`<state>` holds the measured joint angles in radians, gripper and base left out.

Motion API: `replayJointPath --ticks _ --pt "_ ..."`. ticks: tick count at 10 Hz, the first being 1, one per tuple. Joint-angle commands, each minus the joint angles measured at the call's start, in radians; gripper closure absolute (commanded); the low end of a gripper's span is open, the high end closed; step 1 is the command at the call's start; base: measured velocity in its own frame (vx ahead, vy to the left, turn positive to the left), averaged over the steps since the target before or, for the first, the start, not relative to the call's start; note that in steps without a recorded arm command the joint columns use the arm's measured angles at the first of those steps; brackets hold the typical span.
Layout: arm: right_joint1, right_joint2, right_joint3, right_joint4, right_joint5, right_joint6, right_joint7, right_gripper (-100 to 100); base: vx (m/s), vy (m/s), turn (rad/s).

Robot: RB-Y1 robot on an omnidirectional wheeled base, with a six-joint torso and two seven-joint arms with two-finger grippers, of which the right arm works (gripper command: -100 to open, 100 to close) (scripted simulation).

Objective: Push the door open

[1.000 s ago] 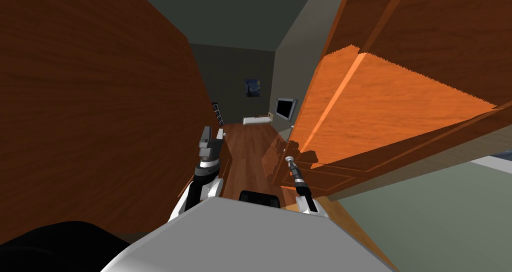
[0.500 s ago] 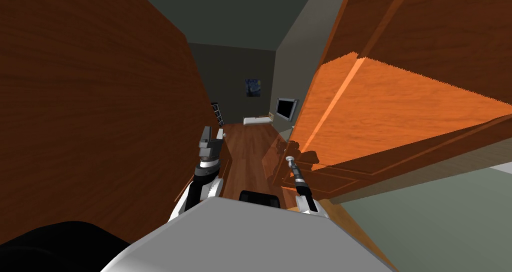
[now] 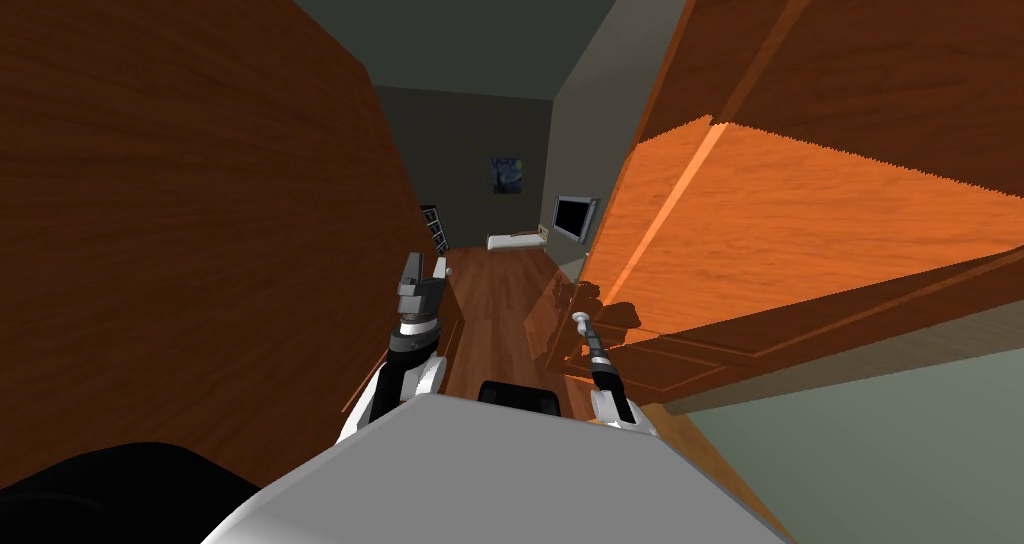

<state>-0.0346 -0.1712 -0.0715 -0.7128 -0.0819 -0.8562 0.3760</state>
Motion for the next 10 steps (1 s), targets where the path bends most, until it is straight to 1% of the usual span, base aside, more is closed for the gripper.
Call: replayJointPath --ticks 1,2,3,4,5,6,7,8,9,10 --pt "-0.005 -0.004 -0.001 0.0 -0.012 -0.006 -0.03 100 0.041 0.0 0.011" --pt "-0.006 -0.004 0.002 0.0 -0.033 -0.006 -0.069 100 0.05 -0.001 0.018" --pt "-0.006 -0.004 0.004 0.001 -0.054 -0.006 -0.095 100 0.058 0.004 0.022" --pt "-0.006 -0.004 0.004 0.001 -0.054 -0.006 -0.113 100 0.048 -0.001 0.005" --pt "-0.007 -0.004 0.007 0.001 -0.075 -0.006 -0.146 100 0.051 0.003 0.019" --pt "-0.007 -0.004 0.007 0.001 -0.075 -0.006 -0.154 100 0.042 0.0 0.008" --pt "-0.008 -0.004 0.01 0.001 -0.096 -0.007 -0.193 100 0.048 -0.004 0.019" --pt "-0.009 -0.004 0.012 0.002 -0.117 -0.007 -0.22 100 0.066 0.002 0.025" --pt "-0.009 -0.004 0.012 0.002 -0.117 -0.007 -0.237 100 0.047 0.003 0.004" --pt "-0.01 -0.004 0.015 0.002 -0.139 -0.007 -0.271 100 0.053 0.004 0.015"
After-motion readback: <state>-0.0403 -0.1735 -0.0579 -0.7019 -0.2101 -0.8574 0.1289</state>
